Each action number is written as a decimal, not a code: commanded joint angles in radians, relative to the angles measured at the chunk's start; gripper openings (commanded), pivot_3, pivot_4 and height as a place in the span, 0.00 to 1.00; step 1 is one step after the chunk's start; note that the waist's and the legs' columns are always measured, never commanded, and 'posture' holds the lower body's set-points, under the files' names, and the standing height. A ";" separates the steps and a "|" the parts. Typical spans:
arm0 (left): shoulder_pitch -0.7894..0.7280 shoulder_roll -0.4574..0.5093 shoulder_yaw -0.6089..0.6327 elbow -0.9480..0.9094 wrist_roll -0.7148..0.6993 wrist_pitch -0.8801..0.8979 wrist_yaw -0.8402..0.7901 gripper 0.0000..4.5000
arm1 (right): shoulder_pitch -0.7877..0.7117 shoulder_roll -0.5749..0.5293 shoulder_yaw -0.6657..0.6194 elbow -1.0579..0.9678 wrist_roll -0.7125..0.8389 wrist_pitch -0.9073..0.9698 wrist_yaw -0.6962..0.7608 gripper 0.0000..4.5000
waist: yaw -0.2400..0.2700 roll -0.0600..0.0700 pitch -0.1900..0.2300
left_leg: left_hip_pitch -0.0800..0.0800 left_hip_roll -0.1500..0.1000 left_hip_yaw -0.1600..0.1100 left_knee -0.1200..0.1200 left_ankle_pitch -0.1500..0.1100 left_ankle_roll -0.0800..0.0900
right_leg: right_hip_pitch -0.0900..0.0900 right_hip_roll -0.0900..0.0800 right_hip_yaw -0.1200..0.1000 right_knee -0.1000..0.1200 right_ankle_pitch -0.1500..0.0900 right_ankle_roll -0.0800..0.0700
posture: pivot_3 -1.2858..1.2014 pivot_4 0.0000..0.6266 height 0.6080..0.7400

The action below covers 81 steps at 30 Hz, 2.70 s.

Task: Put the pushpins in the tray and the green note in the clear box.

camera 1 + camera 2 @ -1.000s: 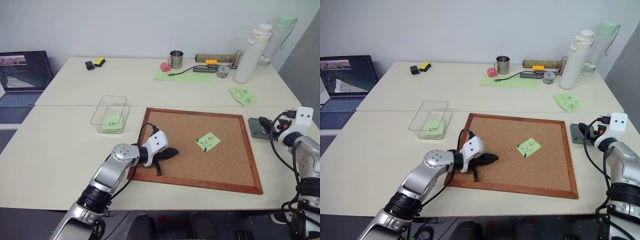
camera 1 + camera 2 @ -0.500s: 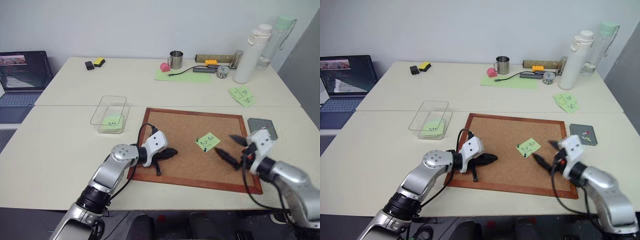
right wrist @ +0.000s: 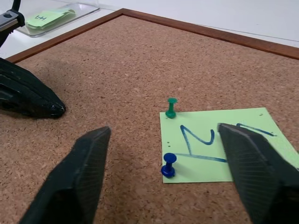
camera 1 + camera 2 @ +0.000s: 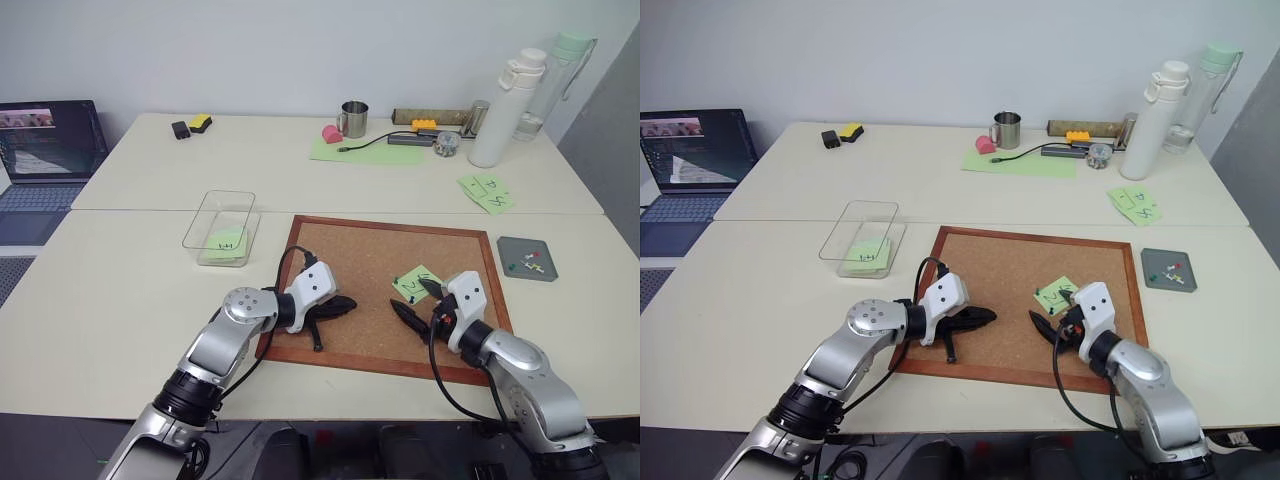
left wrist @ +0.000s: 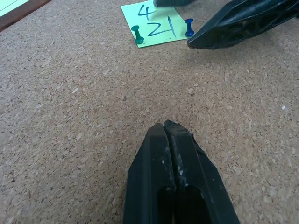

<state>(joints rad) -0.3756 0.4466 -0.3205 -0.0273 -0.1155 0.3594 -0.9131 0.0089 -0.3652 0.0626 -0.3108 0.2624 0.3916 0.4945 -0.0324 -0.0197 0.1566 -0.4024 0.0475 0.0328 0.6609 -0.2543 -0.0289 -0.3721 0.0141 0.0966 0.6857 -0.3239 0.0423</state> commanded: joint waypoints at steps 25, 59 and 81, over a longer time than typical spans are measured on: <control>0.008 0.021 -0.004 0.012 0.017 0.025 0.003 0.00 | -0.022 0.078 -0.075 -0.113 0.083 -0.034 -0.027 0.01 | -0.001 0.000 0.000 | 0.000 0.000 0.000 0.000 0.000 0.000 | 0.000 0.000 0.000 0.001 0.000 0.000 | 0.52 0.24 1.00; 0.029 0.041 0.013 -0.024 0.012 0.062 0.006 0.00 | -0.440 -0.178 -0.435 0.707 0.038 -0.083 -0.152 0.22 | -0.002 0.002 0.000 | 0.000 0.000 0.001 -0.002 0.000 0.000 | 0.001 0.000 0.002 -0.004 0.000 0.000 | 0.52 0.24 1.00; 0.028 0.038 0.002 -0.028 0.012 0.058 0.003 0.00 | -0.230 -0.142 -0.259 0.219 0.151 -0.010 0.089 0.30 | -0.011 0.002 0.000 | 0.000 0.001 0.001 -0.003 0.000 0.000 | 0.001 0.000 0.002 -0.004 0.000 0.000 | 0.52 0.24 1.00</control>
<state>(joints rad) -0.3636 0.4694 -0.3095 -0.0698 -0.1171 0.4054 -0.9092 -0.2579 -0.5260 -0.2686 0.0821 0.3584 0.3431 0.5229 -0.0434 -0.0176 0.1568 -0.4022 0.0484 0.0332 0.6580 -0.2544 -0.0288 -0.3712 0.0139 0.0987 0.6821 -0.3238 0.0421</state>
